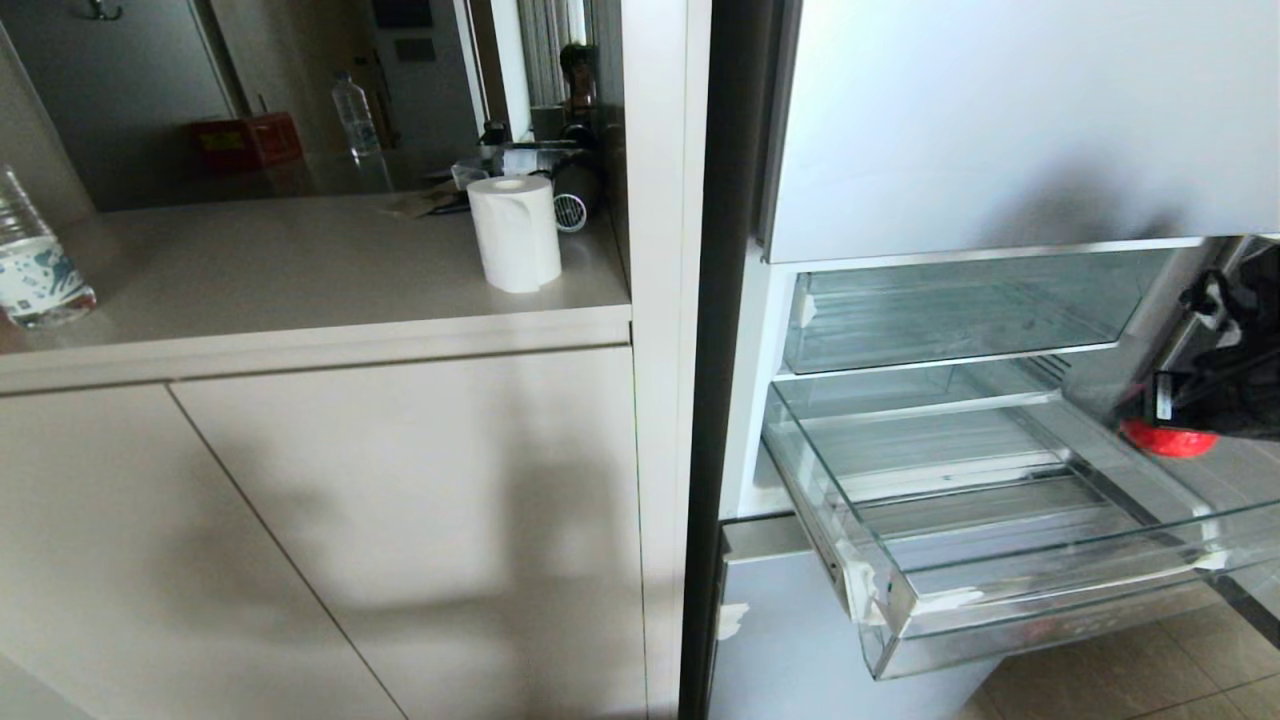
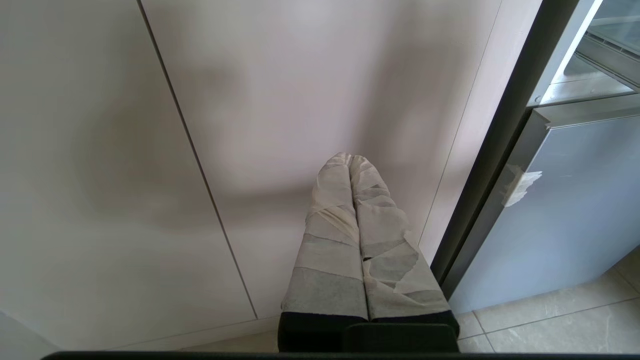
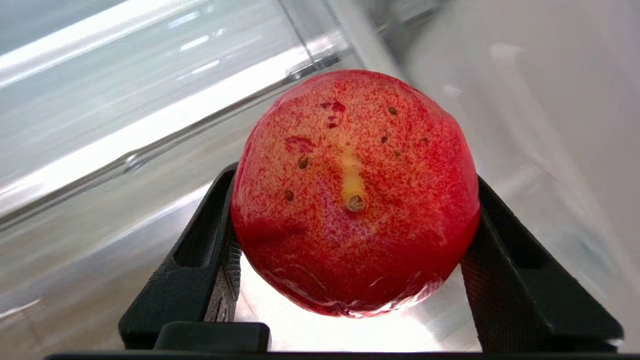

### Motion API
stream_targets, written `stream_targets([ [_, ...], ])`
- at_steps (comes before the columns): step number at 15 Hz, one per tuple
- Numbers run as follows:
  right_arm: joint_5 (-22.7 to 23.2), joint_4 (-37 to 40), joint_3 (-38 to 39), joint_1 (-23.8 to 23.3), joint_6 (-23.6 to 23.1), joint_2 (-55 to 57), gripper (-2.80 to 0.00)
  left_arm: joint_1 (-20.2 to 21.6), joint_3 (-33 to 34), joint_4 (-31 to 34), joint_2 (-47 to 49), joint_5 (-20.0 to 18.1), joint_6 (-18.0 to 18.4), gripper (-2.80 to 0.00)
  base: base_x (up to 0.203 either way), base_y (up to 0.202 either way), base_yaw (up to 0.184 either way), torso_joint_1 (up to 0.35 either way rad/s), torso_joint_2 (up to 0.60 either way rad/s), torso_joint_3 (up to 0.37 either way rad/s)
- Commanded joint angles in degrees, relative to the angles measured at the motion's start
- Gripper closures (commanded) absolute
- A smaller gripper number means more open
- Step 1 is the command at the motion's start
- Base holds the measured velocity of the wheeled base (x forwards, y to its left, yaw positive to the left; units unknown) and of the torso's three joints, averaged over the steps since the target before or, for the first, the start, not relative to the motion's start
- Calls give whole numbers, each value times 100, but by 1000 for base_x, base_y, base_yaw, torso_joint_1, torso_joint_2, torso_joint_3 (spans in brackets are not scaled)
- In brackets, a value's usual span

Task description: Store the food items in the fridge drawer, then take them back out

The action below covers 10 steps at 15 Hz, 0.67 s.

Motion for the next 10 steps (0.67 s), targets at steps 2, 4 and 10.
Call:
stream_targets([
  [2, -57, -328, 1033, -85, -24, -1774, 0, 1, 0, 1, 9, 1, 0, 0, 0, 0, 0, 0, 0, 0],
  [4, -386, -827, 1888, -261, -105, -2704, 0, 1, 0, 1, 2, 1, 0, 0, 0, 0, 0, 0, 0, 0],
  [10, -1094, -2920, 4069, -1262, -566, -5030, 0, 1, 0, 1, 7, 1, 0, 0, 0, 0, 0, 0, 0, 0],
])
